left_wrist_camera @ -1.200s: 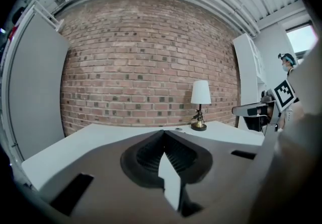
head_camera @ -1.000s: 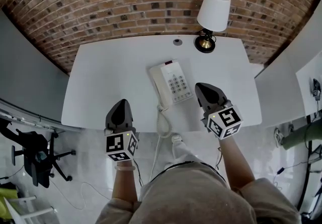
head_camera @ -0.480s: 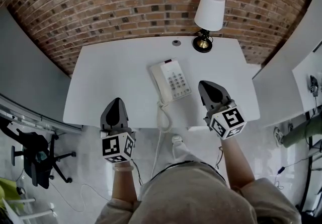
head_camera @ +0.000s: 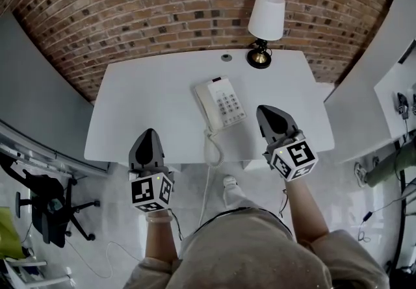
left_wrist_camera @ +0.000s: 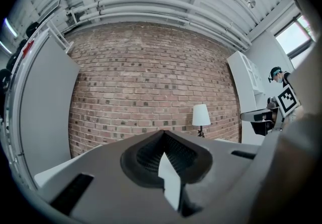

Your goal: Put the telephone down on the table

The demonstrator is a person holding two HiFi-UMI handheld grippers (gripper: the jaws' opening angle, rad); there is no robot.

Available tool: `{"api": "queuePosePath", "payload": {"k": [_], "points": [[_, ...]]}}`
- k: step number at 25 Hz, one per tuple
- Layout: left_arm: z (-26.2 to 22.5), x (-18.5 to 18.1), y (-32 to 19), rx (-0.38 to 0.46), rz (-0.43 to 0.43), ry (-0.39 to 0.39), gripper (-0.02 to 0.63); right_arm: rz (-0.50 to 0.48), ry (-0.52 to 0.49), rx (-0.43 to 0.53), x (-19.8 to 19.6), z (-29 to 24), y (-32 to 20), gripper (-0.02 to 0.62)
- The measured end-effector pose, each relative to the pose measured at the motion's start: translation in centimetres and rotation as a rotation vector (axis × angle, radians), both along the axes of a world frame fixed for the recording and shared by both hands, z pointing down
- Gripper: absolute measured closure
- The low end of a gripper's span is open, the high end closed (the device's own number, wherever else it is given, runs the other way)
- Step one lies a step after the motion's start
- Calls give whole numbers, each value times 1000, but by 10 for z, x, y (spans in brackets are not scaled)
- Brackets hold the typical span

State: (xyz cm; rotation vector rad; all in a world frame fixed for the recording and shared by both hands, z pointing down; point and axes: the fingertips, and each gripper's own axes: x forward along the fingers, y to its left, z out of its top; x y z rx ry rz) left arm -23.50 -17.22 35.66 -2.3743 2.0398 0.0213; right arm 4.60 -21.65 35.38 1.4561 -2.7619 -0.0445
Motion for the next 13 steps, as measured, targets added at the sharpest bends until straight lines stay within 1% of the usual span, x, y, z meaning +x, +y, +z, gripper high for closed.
{"api": "queuePosePath", "payload": {"k": [13], "points": [[-7, -5, 14, 20, 2, -3, 601, 13, -16, 14, -3, -5, 16, 591]]}}
